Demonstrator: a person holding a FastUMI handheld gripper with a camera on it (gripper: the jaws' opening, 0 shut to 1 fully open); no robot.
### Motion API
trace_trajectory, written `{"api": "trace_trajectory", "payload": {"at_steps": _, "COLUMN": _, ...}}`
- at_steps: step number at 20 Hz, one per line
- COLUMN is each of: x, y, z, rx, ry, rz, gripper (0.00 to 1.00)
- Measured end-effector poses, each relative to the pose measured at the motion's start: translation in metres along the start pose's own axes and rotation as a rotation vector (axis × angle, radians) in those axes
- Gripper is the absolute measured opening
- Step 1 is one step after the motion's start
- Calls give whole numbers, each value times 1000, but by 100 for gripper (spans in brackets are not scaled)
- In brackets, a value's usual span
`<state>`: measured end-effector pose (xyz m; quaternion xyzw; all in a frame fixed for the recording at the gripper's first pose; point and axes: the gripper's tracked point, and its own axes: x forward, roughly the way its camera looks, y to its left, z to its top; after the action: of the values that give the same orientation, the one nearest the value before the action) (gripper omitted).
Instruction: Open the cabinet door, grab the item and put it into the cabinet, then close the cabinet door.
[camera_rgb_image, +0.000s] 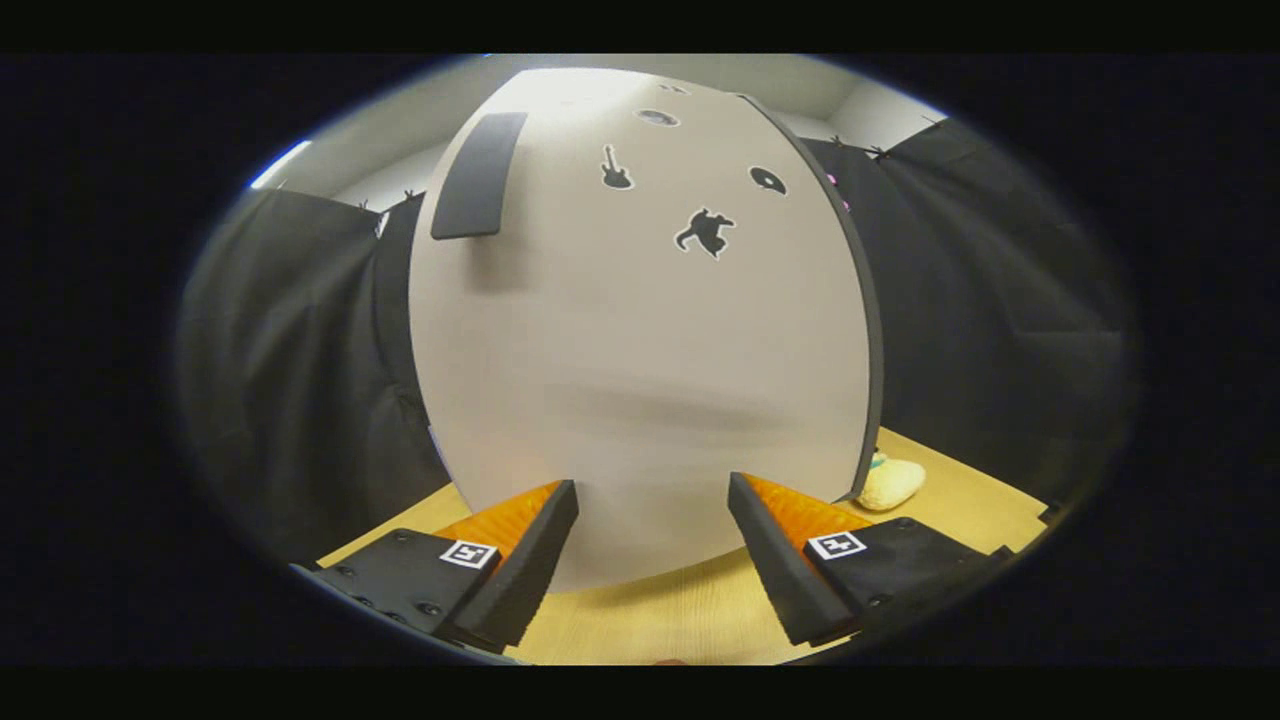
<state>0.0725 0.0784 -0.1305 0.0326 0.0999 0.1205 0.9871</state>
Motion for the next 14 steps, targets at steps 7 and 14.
{"api": "trace_trajectory", "payload": {"at_steps": 7, "x": -8, "y": -18, "z": 5, "rx": -11, "ry": -10, "rz": -18, "gripper": 97}}
{"api": "trace_trajectory", "payload": {"at_steps": 14, "x": -76, "y": -61, "z": 39, "rx": -35, "ry": -80, "rz": -48, "gripper": 97}}
